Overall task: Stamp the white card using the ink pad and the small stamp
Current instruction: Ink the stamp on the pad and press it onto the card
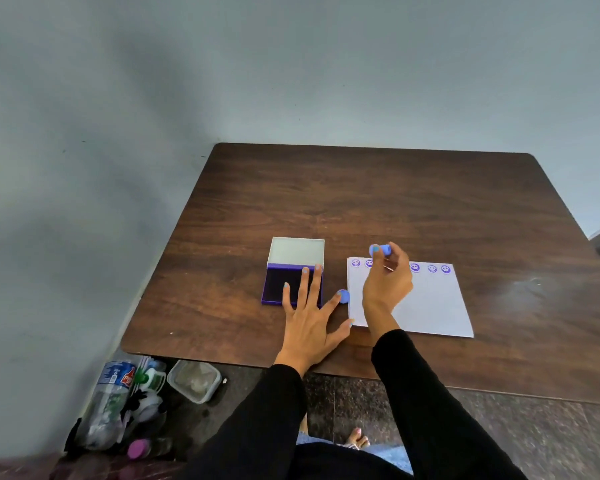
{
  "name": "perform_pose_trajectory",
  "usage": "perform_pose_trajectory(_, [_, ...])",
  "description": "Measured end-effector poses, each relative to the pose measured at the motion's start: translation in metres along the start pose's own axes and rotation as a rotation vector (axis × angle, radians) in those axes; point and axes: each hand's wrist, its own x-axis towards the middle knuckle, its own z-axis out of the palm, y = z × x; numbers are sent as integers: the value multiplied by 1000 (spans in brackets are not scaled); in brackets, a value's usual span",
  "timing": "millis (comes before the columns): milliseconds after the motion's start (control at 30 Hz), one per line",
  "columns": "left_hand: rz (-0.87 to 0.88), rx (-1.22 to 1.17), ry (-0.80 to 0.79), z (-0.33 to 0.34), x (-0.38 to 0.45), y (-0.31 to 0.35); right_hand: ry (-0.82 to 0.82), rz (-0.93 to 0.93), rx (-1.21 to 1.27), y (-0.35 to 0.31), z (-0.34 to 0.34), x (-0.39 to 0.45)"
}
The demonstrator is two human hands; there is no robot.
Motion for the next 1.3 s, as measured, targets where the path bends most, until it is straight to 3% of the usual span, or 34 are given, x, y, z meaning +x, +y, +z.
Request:
perform_pose_trajectory(233, [-128, -151, 114, -1, 8, 2, 18, 60, -62, 17, -12, 6])
perform_pose_trajectory(367, [-216, -185, -80, -5, 36, -3, -4, 69, -84, 22, -14, 9])
perform_pose_trajectory(733, [-39, -29, -513, 4, 95, -1, -48, 46, -115, 38, -16, 7])
perform_pose_trajectory(1300, [0, 25, -397, 4, 100, -6, -95, -47, -171, 44, -1, 2])
